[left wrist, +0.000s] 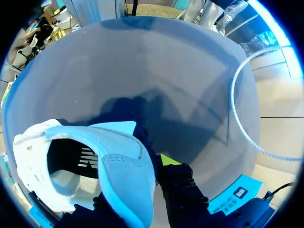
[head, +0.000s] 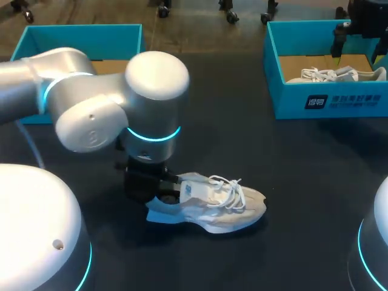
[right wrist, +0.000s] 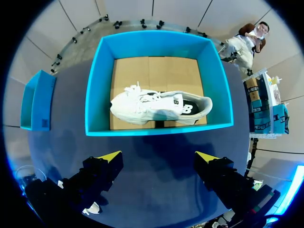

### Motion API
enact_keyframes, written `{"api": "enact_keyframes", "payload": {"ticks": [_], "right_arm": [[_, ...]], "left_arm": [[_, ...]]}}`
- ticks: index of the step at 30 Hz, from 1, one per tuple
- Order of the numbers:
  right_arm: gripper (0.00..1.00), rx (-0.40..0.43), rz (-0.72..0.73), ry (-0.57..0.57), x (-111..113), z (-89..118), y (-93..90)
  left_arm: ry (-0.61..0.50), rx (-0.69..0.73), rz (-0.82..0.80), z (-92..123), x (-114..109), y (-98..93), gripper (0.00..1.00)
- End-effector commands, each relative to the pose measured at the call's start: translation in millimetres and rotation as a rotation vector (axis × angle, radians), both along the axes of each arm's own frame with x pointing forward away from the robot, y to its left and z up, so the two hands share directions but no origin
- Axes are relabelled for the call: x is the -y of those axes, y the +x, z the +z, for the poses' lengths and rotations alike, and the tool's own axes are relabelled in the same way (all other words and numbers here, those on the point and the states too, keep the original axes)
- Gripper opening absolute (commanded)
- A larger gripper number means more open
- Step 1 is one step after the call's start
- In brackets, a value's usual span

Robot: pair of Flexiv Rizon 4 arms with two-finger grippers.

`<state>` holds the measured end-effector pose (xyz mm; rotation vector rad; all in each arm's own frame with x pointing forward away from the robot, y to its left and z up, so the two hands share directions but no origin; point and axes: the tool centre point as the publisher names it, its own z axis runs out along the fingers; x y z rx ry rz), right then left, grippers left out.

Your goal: Take the shoe out of the shoebox, open the shoe tongue, remove and reinsert the insole, then place the shoe into the shoebox

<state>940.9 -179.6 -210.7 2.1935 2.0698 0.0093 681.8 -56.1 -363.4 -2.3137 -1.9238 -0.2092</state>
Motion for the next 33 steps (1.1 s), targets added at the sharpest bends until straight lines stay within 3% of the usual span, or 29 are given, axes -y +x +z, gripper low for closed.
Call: {"api": "enact_keyframes", "payload": {"ticks": [1, 29, 30, 31, 32, 33], "right_arm": [[1.0, 0.001, 0.0, 0.0, 0.0, -0.1, -0.4], [1.0, 0.001, 0.0, 0.0, 0.0, -0.1, -0.4], [1.0, 0.001, 0.0, 0.0, 0.0, -0.1, -0.4], [1.0, 0.001, 0.0, 0.0, 0.0, -0.1, -0.4], [1.0, 0.001, 0.0, 0.0, 0.0, -0.1, -0.4], [1.0, 0.001, 0.0, 0.0, 0.0, -0.1, -0.4]], "left_arm": [[0.046, -0.004, 0.01, -7.7, 15.0, 3.2, 0.0], [0.023, -0.025, 0.008, -30.6, 34.5, 6.3, 0.0], [0.016, -0.022, 0.007, -30.8, 33.8, 6.3, 0.3], [0.007, -0.025, 0.006, -30.7, 33.1, 6.0, 0.47], [0.001, -0.027, 0.01, -29.8, 32.2, 6.0, 1.0], [-0.002, -0.032, 0.015, -28.6, 31.6, 5.8, 1.0]]}}
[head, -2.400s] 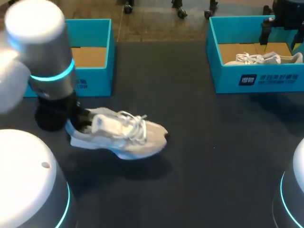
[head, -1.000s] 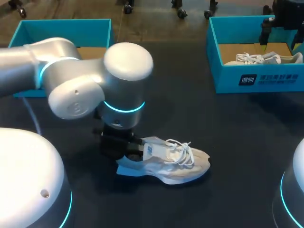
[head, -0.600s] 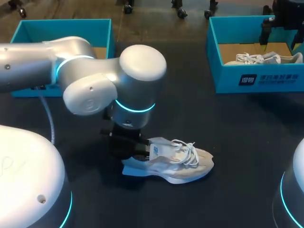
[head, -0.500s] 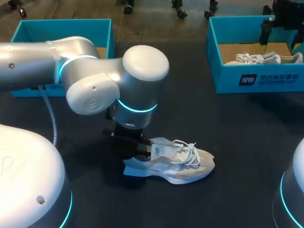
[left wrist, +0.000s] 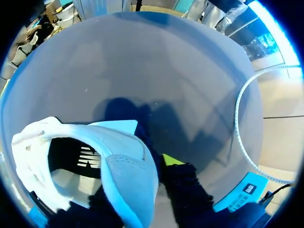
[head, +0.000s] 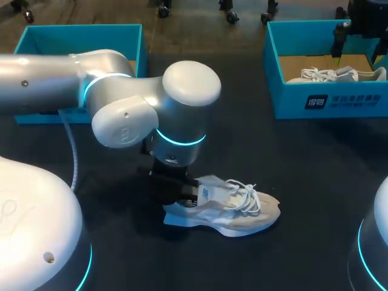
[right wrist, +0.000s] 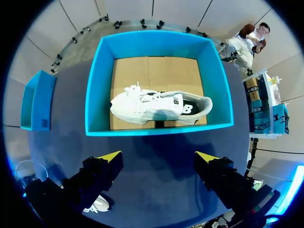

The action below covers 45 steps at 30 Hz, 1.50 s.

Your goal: Take the shoe out of the shoebox, open the shoe tongue, remove and reinsert the insole, then place the shoe into the shoebox

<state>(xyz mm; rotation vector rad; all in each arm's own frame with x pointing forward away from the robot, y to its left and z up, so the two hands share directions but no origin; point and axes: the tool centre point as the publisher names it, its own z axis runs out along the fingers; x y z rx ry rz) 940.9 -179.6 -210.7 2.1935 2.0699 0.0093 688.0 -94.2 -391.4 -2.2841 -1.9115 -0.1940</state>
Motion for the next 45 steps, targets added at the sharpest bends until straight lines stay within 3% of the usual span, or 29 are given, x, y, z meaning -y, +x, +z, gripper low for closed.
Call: {"api": "enact_keyframes", "payload": {"ticks": [1, 12, 17, 28, 40, 45], "right_arm": [[1.0, 0.001, 0.0, 0.0, 0.0, -0.1, -0.4], [1.0, 0.001, 0.0, 0.0, 0.0, -0.1, -0.4], [1.0, 0.001, 0.0, 0.0, 0.0, -0.1, -0.4], [1.0, 0.001, 0.0, 0.0, 0.0, -0.1, -0.4], [1.0, 0.001, 0.0, 0.0, 0.0, -0.1, -0.4], [1.0, 0.001, 0.0, 0.0, 0.0, -0.1, -0.4]], "left_arm": [[-0.033, -0.019, 0.011, 3.3, -7.3, -1.6, 1.0], [-0.129, 0.012, -0.011, 43.3, -12.4, -15.3, 1.0], [-0.223, -0.112, -0.007, 68.6, -29.3, -12.9, 1.0], [-0.343, -0.175, 0.065, 106.5, -57.5, -22.8, 1.0], [-0.373, -0.171, 0.22, 125.0, -90.5, -20.8, 1.0], [-0.412, -0.231, 0.319, 131.8, -108.0, -14.9, 1.0]]}}
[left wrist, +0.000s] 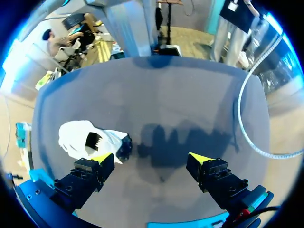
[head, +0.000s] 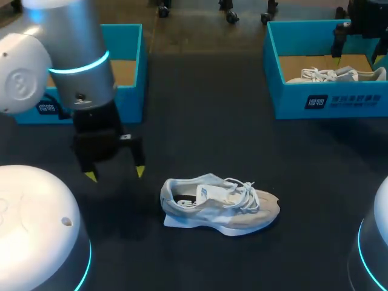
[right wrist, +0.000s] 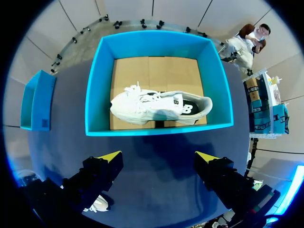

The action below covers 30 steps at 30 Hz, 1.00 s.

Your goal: Take the shoe out of the shoebox, open the shoe tongue, remove and reinsert the insole, then place the shoe into the shoebox

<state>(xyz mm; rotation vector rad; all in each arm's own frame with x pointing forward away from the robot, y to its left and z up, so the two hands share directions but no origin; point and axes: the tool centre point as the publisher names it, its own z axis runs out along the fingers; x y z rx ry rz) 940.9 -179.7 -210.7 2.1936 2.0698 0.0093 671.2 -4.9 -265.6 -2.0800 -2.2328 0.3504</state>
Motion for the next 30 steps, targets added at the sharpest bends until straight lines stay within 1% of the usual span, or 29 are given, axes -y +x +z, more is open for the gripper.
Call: {"api": "enact_keyframes", "payload": {"ticks": [1, 4, 6, 19, 20, 21, 23, 24, 25, 27, 28, 30], "right_arm": [[1.0, 0.001, 0.0, -0.001, -0.1, -0.1, -0.3], [1.0, 0.001, 0.0, -0.001, -0.1, -0.1, -0.3], [1.0, 0.001, 0.0, -0.001, -0.1, -0.1, -0.3], [1.0, 0.001, 0.0, -0.001, -0.1, -0.1, -0.3], [1.0, 0.001, 0.0, -0.001, -0.1, -0.1, -0.3], [1.0, 0.001, 0.0, -0.001, -0.1, -0.1, -0.3], [1.0, 0.001, 0.0, -0.001, -0.1, -0.1, -0.3], [1.0, 0.001, 0.0, -0.001, -0.1, -0.1, -0.3], [1.0, 0.001, 0.0, -0.001, -0.1, -0.1, -0.3], [1.0, 0.001, 0.0, -0.001, -0.1, -0.1, -0.3], [1.0, 0.001, 0.0, -0.001, -0.1, -0.1, -0.3], [1.0, 0.001, 0.0, -0.001, -0.1, -0.1, -0.3]], "left_arm": [[-0.122, -0.042, 0.087, 7.0, -22.1, 3.0, 1.0], [-0.137, -0.13, 0.192, 7.4, -31.6, 6.4, 1.0], [-0.137, -0.171, 0.225, 5.6, -35.8, 4.8, 1.0], [-0.137, -0.171, 0.225, 5.6, -35.8, 4.8, 1.0], [-0.102, -0.219, 0.293, 0.2, -36.7, 6.8, 1.0], [-0.11, -0.226, 0.316, -2.8, -39.5, 6.4, 1.0], [-0.111, -0.273, 0.418, -5.2, -41.2, 6.2, 1.0], [-0.124, -0.297, 0.447, -5.5, -41.6, 5.5, 1.0], [-0.136, -0.319, 0.508, -4.5, -42.4, 4.4, 1.0], [-0.161, -0.325, 0.557, -3.5, -43.4, 3.6, 1.0], [-0.181, -0.368, 0.636, -2.2, -45.1, 5.3, 1.0], [-0.216, -0.437, 0.737, -3.0, -47.4, 11.3, 1.0]]}}
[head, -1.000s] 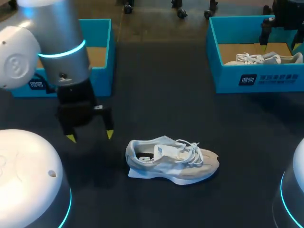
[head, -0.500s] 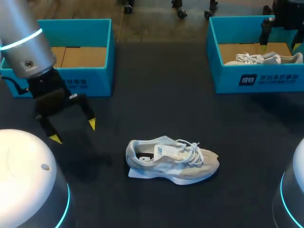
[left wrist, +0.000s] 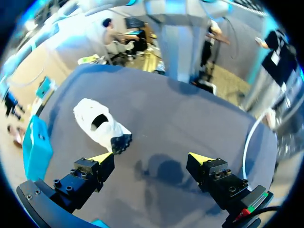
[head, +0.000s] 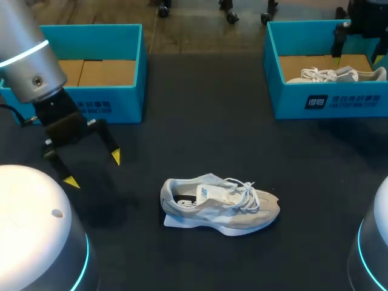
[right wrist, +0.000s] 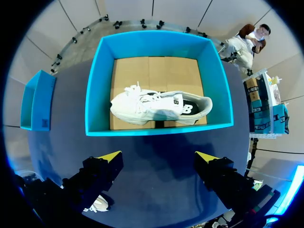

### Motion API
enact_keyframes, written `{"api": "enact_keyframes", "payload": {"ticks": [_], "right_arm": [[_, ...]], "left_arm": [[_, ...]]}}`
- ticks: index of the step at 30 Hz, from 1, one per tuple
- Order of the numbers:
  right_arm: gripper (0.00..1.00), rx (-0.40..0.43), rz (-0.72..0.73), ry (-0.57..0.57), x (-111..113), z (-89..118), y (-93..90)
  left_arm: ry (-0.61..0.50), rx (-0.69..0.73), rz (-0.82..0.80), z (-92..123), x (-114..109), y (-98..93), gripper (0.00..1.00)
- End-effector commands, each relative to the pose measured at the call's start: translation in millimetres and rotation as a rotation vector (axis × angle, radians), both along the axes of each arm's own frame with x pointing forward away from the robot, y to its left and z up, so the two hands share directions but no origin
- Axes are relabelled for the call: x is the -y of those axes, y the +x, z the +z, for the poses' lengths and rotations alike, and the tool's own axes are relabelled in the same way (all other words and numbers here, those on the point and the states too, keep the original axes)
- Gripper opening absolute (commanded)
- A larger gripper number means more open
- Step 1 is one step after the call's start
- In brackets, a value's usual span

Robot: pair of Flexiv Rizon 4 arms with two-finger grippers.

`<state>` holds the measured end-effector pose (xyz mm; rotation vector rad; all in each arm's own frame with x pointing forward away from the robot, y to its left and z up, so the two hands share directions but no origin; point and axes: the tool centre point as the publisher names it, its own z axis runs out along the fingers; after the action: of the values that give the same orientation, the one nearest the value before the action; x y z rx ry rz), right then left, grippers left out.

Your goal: Take the shoe out of the shoebox, open the shoe tongue, remove and reinsert the insole, then place the shoe into the shoebox

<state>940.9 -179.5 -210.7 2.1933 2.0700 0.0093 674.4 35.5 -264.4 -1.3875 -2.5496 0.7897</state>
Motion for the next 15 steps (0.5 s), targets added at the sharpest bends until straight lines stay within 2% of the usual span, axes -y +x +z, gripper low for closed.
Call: {"api": "enact_keyframes", "payload": {"ticks": [1, 6, 7, 15], "right_arm": [[1.0, 0.001, 0.0, 0.0, 0.1, -0.1, -0.4], [1.0, 0.001, 0.0, 0.0, 0.1, -0.1, -0.4], [1.0, 0.001, 0.0, 0.0, 0.1, -0.1, -0.4], [1.0, 0.001, 0.0, 0.0, 0.1, -0.1, -0.4]], "left_arm": [[-0.09, -0.169, 0.283, -5.0, -7.4, 9.9, 1.0], [-0.187, -0.287, 0.403, -7.8, -14.4, 9.9, 1.0], [-0.184, -0.282, 0.498, -7.5, -16.0, 8.2, 1.0], [-0.184, -0.282, 0.498, -7.5, -16.0, 8.2, 1.0]]}}
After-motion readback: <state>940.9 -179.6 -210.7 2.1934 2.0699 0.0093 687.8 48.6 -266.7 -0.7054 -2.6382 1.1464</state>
